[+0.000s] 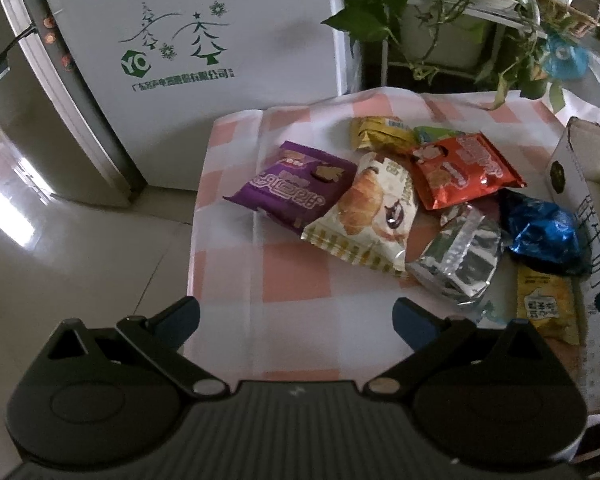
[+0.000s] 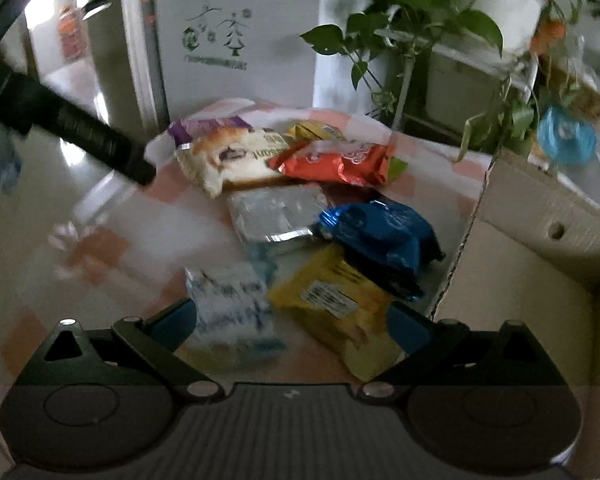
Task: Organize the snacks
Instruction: 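Move the right gripper over the pile toward the blue foil packet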
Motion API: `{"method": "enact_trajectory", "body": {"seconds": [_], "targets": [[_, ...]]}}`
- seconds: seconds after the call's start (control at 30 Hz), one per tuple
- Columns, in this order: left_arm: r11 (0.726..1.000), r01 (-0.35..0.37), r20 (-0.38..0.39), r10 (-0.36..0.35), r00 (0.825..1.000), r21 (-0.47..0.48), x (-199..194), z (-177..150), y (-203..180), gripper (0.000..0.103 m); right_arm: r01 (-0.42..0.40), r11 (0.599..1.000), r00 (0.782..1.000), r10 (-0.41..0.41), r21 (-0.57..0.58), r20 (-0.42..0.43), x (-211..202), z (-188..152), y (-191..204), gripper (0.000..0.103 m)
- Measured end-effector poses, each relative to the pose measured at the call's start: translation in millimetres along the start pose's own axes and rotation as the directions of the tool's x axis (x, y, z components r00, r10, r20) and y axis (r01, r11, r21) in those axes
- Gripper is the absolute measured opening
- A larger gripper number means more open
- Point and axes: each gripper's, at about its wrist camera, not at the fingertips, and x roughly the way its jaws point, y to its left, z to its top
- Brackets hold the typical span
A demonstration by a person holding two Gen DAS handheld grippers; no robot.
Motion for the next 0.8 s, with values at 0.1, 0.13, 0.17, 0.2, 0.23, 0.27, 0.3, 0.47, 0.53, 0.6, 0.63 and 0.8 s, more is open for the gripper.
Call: {"method": "enact_trajectory", "body": {"seconds": [0.1,0.13,0.17,0.2,0.23,0.27,0.3,0.47,0.53,0.6,0.63,0.8], "targets": [[1.000,0.000,0.005,0.000,1.000,0.014,-1.2,-0.6,-4.5,0.102,0.008,0.996,1.000,-0.007,-0.093,0.011,-5.1,-10.1,-4.8,0.103],[1.000,-0.003,0.006,0.003,1.000,0.022,-1.1,-0.9,-6.4,0.102,0.007,0.992,1.000,-0.005,-0.128,0.012,-6.6,-12.5,-6.4,0.103],[1.000,-0.006,0.007,0.006,1.000,0.027,-1.0,-1.4,-7.5,0.102,-0.002,0.988,1.000,0.005,-0.155,0.016,-8.1,-13.2,-6.6,0.103],[1.000,-0.007,0.006,0.007,1.000,0.030,-0.5,-1.7,-8.4,0.102,-0.015,0.982,0.999,0.020,-0.186,0.025,-9.1,-12.3,-7.0,0.103],[0.999,-0.006,0.003,0.006,1.000,0.032,0.2,-1.9,-9.2,0.102,-0.021,0.975,0.999,0.028,-0.223,0.030,-10.3,-13.2,-7.2,0.103],[0.999,-0.005,0.000,0.005,1.000,0.033,0.8,-2.2,-9.7,0.102,-0.031,0.964,0.999,0.039,-0.265,0.025,-10.8,-14.1,-7.4,0.103],[0.999,-0.005,-0.004,0.006,1.000,0.035,1.7,-2.3,-10.6,0.102,-0.051,0.947,0.998,0.056,-0.317,0.007,-9.8,-15.4,-8.2,0.103],[0.998,-0.002,-0.010,0.002,1.000,0.058,4.6,-3.2,-17.0,0.102,-0.041,0.910,0.999,0.052,-0.413,0.016,-2.6,-11.9,-20.3,0.103],[0.997,0.005,-0.015,-0.004,1.000,0.073,5.7,-4.3,-20.3,0.102,-0.037,0.915,0.999,0.049,-0.401,0.019,-0.2,-5.2,-28.3,0.103],[0.996,0.008,-0.022,-0.006,1.000,0.087,6.8,-5.6,-22.9,0.102,-0.006,0.929,1.000,0.015,-0.370,0.022,-0.5,2.6,-34.1,0.103],[0.995,0.009,-0.024,-0.006,1.000,0.095,7.3,-6.1,-24.3,0.102,0.003,0.945,0.999,0.008,-0.327,0.032,-4.0,8.0,-36.9,0.103],[0.994,0.022,-0.012,-0.021,1.000,0.107,2.8,-3.8,-26.4,0.102,0.049,0.989,0.993,-0.034,-0.137,0.114,-23.2,32.4,-31.8,0.103]]}}
